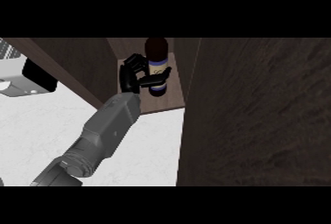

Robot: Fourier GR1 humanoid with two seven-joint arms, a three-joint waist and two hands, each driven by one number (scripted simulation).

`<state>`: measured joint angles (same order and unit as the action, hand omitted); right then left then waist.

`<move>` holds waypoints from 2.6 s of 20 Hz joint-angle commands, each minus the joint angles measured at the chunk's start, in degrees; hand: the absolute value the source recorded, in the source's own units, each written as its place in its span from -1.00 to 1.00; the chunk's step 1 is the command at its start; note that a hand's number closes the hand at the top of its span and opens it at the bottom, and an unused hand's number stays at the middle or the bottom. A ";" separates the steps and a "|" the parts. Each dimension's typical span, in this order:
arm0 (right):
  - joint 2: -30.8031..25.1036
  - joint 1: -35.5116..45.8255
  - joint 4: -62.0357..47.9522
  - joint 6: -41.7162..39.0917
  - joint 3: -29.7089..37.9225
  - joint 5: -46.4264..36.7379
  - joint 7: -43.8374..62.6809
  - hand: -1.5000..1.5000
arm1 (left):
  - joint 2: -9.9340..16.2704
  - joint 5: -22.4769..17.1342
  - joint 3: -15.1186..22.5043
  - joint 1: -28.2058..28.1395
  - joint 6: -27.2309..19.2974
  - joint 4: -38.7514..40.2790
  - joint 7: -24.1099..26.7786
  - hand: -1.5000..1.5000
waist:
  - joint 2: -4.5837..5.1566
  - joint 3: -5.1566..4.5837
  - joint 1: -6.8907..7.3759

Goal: Pick up the wine, place it into the cabinet and close the cabinet

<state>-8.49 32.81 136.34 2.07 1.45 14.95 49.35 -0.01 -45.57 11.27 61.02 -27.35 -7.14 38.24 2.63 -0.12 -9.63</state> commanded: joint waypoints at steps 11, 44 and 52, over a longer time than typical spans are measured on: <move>-0.32 -1.04 -0.28 -0.81 1.22 0.07 -1.25 -1.00 | 0.01 -1.32 -1.90 4.21 -1.63 3.49 -3.60 1.00 | 0.52 -0.05 1.29; -0.66 -0.86 2.50 -1.86 0.24 0.97 -0.23 -1.00 | 8.88 10.44 8.86 0.79 -10.14 7.08 -8.47 -1.00 | 1.32 -0.22 -0.12; 0.12 -0.13 2.25 -1.27 -0.65 0.98 -0.45 -1.00 | 10.31 11.92 10.23 3.53 -7.76 6.90 -7.41 -1.00 | 0.81 -0.15 0.70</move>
<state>-8.75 32.73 136.27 0.09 1.17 15.57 48.08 5.43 -35.64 19.74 65.26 -38.02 -1.59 29.71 3.97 -0.41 -9.86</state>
